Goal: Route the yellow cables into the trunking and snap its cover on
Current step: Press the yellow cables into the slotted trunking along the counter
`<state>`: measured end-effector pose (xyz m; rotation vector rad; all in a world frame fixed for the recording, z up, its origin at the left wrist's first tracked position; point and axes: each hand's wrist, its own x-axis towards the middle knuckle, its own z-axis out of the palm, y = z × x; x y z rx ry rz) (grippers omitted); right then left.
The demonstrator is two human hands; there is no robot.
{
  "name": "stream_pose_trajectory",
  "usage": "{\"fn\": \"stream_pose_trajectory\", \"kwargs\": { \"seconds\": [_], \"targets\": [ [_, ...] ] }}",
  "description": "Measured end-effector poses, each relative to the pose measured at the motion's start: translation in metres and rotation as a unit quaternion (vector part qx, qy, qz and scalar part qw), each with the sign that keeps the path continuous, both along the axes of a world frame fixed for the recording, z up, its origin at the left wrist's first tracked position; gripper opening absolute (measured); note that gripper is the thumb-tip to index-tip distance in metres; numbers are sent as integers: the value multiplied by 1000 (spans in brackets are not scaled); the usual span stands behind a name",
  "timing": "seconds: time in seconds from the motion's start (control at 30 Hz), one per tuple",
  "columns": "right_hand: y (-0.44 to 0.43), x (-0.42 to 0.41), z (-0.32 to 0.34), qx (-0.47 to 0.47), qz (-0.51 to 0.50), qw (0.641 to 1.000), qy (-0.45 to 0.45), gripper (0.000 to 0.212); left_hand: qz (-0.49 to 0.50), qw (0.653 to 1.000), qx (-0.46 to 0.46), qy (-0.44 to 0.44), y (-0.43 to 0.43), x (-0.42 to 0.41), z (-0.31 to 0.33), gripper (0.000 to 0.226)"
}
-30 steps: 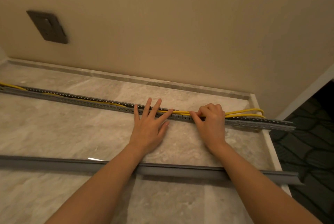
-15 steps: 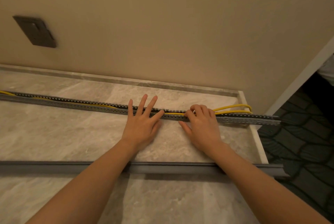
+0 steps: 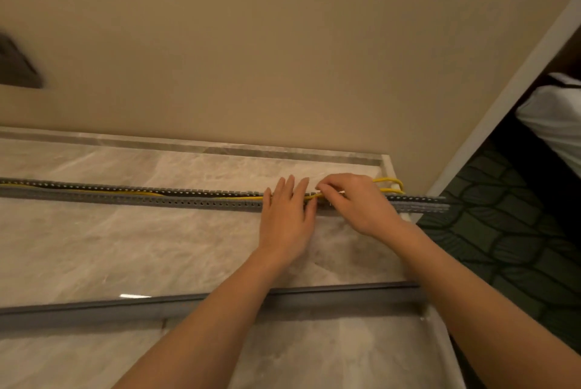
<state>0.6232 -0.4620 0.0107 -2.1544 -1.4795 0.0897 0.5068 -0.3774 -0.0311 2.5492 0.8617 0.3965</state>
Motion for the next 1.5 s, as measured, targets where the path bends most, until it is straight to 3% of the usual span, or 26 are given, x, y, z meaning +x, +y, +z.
{"fn": "stream_pose_trajectory", "kwargs": {
  "seconds": [0.23, 0.4, 0.5, 0.63, 0.87, 1.07, 1.2, 1.37, 1.43, 1.5],
  "targets": [
    [-31, 72, 19, -79, -62, 989, 106, 36, 6, 994, 95, 54, -6, 0, -21, 63],
    [-49, 119, 14, -127, -143, 952, 241, 51, 3, 993, 112, 43, -3, -3, -29, 63],
    [-57, 140, 6, -110, -207, 897, 375, 71, 5, 993, 113, 43, -3, -1, -30, 61],
    [-79, 156, -14, -70, -209, 778, 588, 103, 11, 992, 118, 47, -2, 0, -30, 59],
    [-97, 159, -87, 9, -288, 691, 664, 100, 13, 991, 122, 55, -3, -2, -29, 58],
    [-98, 144, -111, 30, -296, 705, 644, 92, 13, 992, 116, 50, -4, -1, -29, 59],
    [-104, 144, -100, 68, -293, 692, 656, 95, 13, 993, 108, 44, -4, -3, -29, 63],
    [-101, 155, -70, 126, -251, 719, 636, 101, 16, 993, 106, 40, -3, -2, -26, 64],
    [-100, 156, -55, 164, -243, 728, 620, 85, 15, 994, 103, 37, -3, -3, -26, 64],
    [-100, 153, -43, 188, -259, 772, 549, 63, 16, 993, 106, 42, -4, -3, -27, 64]
  ]
}}
